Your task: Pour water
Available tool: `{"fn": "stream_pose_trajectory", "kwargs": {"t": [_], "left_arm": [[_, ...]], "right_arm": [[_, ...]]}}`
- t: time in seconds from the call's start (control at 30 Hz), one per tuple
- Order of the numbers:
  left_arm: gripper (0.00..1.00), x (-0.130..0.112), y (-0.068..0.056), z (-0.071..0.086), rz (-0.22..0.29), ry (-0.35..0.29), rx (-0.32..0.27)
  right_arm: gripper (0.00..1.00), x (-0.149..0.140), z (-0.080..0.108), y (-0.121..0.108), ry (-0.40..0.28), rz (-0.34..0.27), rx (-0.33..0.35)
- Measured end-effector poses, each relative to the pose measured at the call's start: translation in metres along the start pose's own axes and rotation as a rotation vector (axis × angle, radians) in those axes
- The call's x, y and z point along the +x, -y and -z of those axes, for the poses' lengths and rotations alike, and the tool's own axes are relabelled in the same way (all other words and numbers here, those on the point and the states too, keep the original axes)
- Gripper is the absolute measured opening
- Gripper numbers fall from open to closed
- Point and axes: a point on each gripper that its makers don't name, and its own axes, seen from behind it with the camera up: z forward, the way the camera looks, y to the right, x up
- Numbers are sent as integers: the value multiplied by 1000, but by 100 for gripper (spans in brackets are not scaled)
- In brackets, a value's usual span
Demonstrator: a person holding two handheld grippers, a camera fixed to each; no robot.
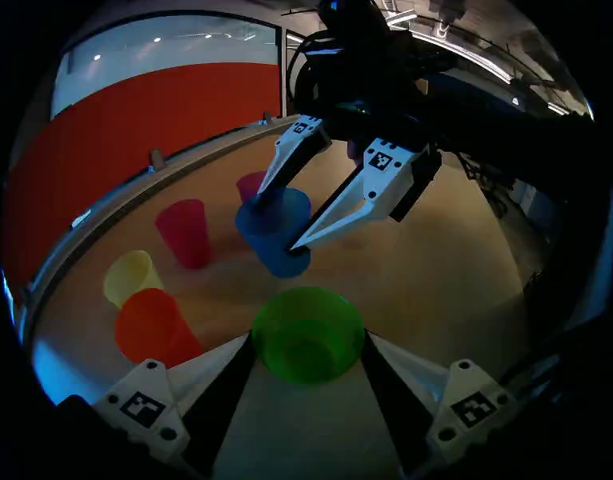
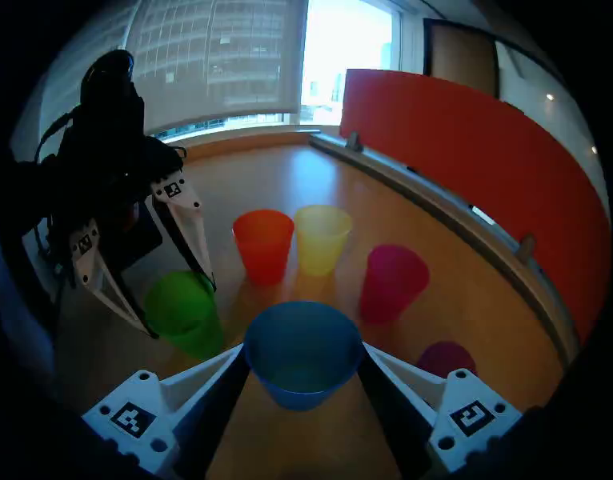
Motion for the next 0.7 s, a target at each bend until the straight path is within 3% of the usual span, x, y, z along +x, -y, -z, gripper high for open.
{"fn": "stream_pose_trajectory", "kwargs": {"t": [0.23,0.43,0.7], "left_arm": [[90,0,-1,0,0,3,-3],[98,-1,-4,1,2,6,-13],[98,-6,-5,1,10,24,-18]], "right_arm": [[93,-3,-8,3,0,-7,6],[93,-6,-12,5,-2,-19,11],[93,-13,-14,7,5,-20,9]]}}
